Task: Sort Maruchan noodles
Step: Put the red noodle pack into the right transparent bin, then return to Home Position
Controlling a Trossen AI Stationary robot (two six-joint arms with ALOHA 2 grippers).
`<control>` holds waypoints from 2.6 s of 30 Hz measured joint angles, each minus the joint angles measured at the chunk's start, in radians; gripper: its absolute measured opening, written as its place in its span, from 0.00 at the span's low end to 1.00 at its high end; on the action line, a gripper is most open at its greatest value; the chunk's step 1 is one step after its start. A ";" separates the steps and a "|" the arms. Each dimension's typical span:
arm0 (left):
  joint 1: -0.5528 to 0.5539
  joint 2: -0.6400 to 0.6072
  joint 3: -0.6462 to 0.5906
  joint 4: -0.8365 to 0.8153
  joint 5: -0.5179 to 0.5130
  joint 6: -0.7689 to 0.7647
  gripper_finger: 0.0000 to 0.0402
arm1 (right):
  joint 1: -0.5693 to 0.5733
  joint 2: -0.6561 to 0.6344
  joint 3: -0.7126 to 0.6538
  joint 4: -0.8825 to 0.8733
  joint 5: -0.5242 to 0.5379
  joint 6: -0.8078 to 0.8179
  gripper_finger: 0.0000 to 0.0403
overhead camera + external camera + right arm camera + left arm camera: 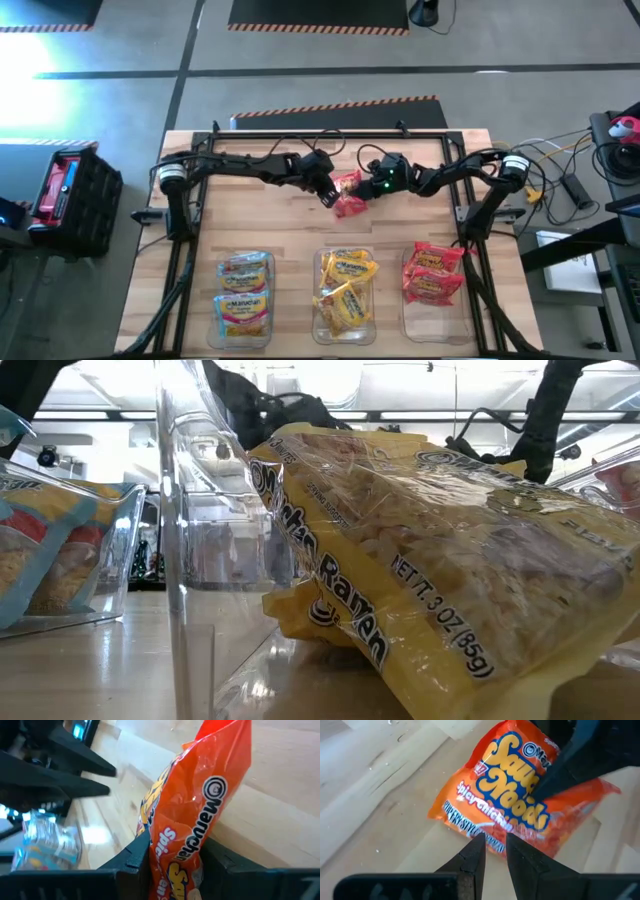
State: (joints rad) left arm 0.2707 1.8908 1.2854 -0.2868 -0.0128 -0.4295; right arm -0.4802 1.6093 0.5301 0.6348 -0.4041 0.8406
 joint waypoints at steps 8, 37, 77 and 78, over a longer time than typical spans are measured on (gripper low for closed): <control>0.000 -0.090 -0.093 0.005 -0.035 -0.125 0.15 | -0.046 -0.103 0.033 -0.204 -0.208 -0.185 0.26; -0.086 -0.160 -0.154 0.039 -0.173 -0.372 0.15 | 0.263 -0.640 0.568 -1.659 -0.235 -0.521 0.26; -0.282 -0.354 -0.155 0.048 -0.260 -0.331 0.15 | 1.340 -0.656 0.601 -1.669 0.601 0.078 0.26; -0.285 -0.375 -0.155 0.034 -0.262 -0.332 0.15 | 1.357 -0.682 0.589 -1.652 0.696 0.058 0.26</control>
State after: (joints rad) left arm -0.0142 1.5160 1.1305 -0.2530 -0.2749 -0.7611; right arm 0.8767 0.9277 1.1195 -1.0171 0.2915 0.8990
